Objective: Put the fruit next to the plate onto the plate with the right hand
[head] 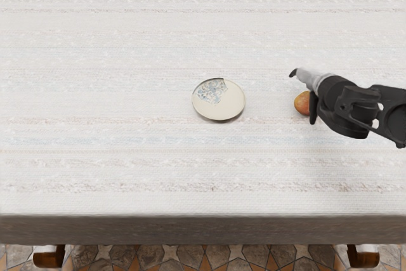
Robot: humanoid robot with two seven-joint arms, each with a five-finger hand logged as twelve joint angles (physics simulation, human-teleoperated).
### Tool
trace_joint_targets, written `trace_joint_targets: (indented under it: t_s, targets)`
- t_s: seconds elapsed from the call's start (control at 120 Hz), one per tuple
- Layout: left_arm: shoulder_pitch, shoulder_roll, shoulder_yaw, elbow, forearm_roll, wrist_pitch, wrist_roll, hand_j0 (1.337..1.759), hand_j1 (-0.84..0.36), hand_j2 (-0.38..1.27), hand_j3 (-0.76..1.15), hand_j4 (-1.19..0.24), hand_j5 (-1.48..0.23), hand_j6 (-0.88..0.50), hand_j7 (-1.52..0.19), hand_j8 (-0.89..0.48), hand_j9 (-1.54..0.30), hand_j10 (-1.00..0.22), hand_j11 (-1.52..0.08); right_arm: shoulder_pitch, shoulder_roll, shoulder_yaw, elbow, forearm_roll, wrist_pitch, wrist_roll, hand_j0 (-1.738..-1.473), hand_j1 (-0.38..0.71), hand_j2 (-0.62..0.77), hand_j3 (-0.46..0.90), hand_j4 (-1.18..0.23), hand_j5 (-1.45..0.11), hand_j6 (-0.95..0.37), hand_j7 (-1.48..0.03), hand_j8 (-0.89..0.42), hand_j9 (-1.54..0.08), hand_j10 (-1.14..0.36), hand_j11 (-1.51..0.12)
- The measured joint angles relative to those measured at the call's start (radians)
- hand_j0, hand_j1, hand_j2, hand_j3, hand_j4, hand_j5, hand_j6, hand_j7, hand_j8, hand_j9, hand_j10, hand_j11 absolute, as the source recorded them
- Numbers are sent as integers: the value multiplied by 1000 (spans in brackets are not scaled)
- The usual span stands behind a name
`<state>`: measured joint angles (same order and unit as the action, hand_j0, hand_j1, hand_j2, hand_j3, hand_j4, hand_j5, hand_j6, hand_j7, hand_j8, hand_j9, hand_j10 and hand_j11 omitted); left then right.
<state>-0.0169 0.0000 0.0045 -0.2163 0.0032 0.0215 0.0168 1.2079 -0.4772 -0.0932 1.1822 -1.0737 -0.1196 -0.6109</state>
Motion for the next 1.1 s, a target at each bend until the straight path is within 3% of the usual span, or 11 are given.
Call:
trace_joint_targets:
  t_s: [0.925, 1.1]
  targets:
    - [0, 0, 0, 0, 0, 0, 0, 1658, 349, 0, 0, 0, 0, 0, 0, 0, 0, 0, 0, -27, 6, 10, -9, 6, -3, 0, -1658, 116, -93, 0, -396, -516, -399, -514, -397, -516, -396, -516]
    - [0, 0, 0, 0, 0, 0, 0, 1658, 349, 0, 0, 0, 0, 0, 0, 0, 0, 0, 0, -29, 8, 10, -15, 6, -2, 0, -1655, 142, -87, 0, -451, -604, -459, -593, -330, -605, -450, -605]
